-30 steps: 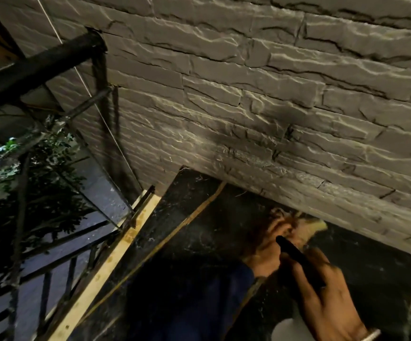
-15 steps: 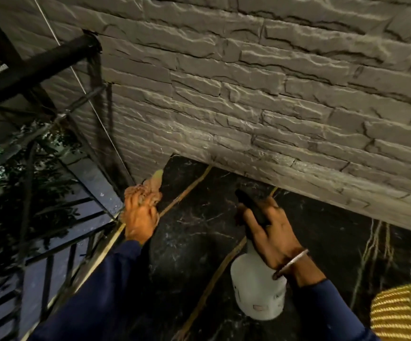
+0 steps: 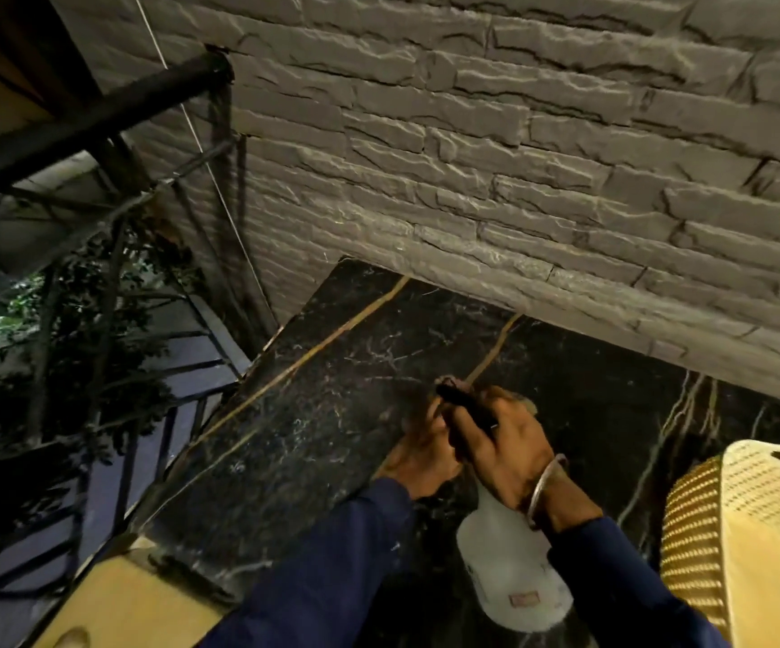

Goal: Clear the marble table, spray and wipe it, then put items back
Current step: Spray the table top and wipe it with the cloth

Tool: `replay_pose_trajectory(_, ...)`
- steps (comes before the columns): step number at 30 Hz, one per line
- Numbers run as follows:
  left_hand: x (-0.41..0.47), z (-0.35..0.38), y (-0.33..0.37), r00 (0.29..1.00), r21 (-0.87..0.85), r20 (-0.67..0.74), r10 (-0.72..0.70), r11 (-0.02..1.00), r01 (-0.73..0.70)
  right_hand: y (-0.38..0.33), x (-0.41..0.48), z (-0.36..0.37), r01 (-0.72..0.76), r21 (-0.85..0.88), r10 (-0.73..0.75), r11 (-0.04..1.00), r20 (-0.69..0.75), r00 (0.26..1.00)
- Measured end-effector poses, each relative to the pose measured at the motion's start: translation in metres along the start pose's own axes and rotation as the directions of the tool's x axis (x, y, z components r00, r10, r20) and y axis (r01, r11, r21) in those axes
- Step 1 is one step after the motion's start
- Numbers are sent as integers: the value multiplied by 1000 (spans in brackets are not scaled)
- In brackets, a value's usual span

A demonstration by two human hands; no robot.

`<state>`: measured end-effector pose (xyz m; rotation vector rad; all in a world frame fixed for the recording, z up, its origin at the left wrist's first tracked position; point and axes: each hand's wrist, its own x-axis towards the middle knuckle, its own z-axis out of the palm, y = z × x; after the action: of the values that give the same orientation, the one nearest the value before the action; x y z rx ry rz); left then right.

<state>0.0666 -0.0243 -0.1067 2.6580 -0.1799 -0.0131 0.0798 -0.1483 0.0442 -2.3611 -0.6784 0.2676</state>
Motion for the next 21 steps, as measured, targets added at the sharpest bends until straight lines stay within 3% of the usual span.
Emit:
replay_pose_trajectory(3, -11, -18, -36, 962, -11, -273, 19, 1000, -23, -9, -19, -2, 43, -20, -43, 999, 30, 999)
replay_pose_trajectory(4, -19, -30, -52, 959, 27, -282, -5, 1000, 13, -14, -25, -3, 33, -18, -32, 999, 34, 999)
replay_pose_trajectory(8, -65, -59, -122, 904, 253, -372, -210, 914, 316, -29, -38, 6, -44, -2, 44, 999, 39, 998)
replay_pose_trajectory(11, -94, -60, -166, 822, 254, -291, -490, 788, 560, -37, -48, 16, -22, 54, 18, 998, 66, 998)
replay_pose_trajectory(14, -99, -36, -165, 767, 234, -307, -564, 736, 635, -49, -65, 19, 39, 68, -44, 997, 79, 996)
replay_pose_trajectory(18, -89, -40, -38, 834, -4, -173, -523, 848, 531, -51, -73, 26, 68, 36, -71, 997, 78, 994)
replay_pose_trajectory(20, -91, -22, 1, 900, -122, 66, -430, 892, 435, -48, -72, 32, 51, 10, -52, 999, 86, 995)
replay_pose_trajectory(21, -93, -14, 11, 942, -136, 165, -291, 940, 314, -46, -72, 35, 41, 2, -41, 999, 76, 996)
